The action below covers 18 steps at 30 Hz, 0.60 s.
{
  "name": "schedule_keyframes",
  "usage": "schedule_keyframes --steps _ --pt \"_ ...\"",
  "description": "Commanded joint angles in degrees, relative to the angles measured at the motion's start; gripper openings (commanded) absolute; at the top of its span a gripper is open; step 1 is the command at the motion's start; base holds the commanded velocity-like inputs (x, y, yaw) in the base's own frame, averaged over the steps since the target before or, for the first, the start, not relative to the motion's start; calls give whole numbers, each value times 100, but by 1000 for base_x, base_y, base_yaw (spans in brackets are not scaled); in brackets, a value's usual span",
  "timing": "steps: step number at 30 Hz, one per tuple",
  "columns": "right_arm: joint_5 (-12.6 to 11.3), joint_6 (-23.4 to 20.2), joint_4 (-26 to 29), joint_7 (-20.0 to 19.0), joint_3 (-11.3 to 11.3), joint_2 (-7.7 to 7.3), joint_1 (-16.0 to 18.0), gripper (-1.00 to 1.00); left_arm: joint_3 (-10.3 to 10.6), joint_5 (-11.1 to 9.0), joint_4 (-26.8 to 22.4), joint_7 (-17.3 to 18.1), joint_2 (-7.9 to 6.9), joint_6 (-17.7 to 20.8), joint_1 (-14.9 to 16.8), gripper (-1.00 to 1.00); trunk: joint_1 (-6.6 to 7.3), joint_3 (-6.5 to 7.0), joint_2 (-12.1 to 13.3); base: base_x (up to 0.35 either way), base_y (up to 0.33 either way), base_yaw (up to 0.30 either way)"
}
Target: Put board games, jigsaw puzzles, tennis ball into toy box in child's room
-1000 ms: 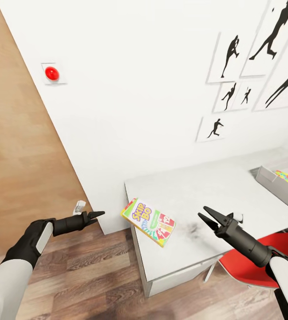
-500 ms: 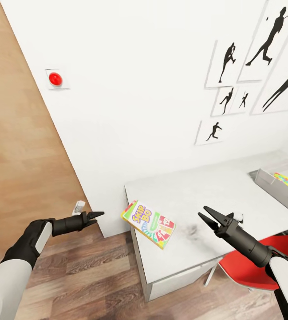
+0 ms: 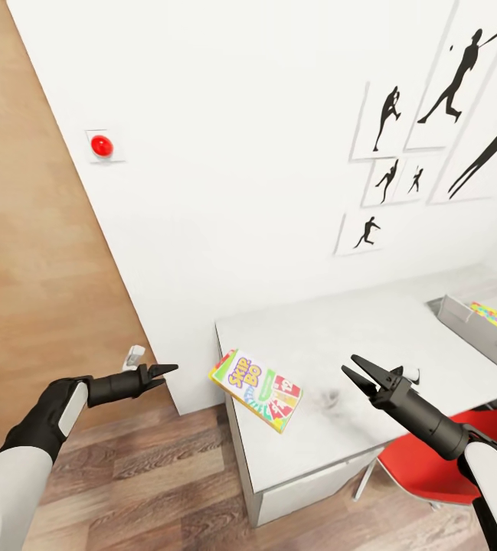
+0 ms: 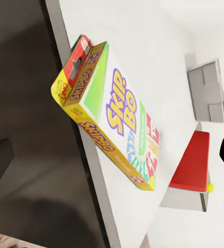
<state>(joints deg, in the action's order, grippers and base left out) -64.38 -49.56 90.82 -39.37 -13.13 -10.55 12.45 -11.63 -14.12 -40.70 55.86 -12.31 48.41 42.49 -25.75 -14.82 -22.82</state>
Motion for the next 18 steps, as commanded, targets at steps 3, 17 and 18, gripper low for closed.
schedule_keyframes --steps 3,17,18 --pt "-5 -28 3 -9 -6 0 5 100 -6 -3 1 13 3 28 4 100 -3 18 -10 0 0 0" --pt "-5 -27 4 2 -6 1 4 100 2 -3 1 14 2 28 4 100 -3 150 -10 0 0 0" --pt "-5 -27 2 4 -6 2 4 100 2 -3 1 16 2 28 4 100 -3 159 -10 0 0 0"
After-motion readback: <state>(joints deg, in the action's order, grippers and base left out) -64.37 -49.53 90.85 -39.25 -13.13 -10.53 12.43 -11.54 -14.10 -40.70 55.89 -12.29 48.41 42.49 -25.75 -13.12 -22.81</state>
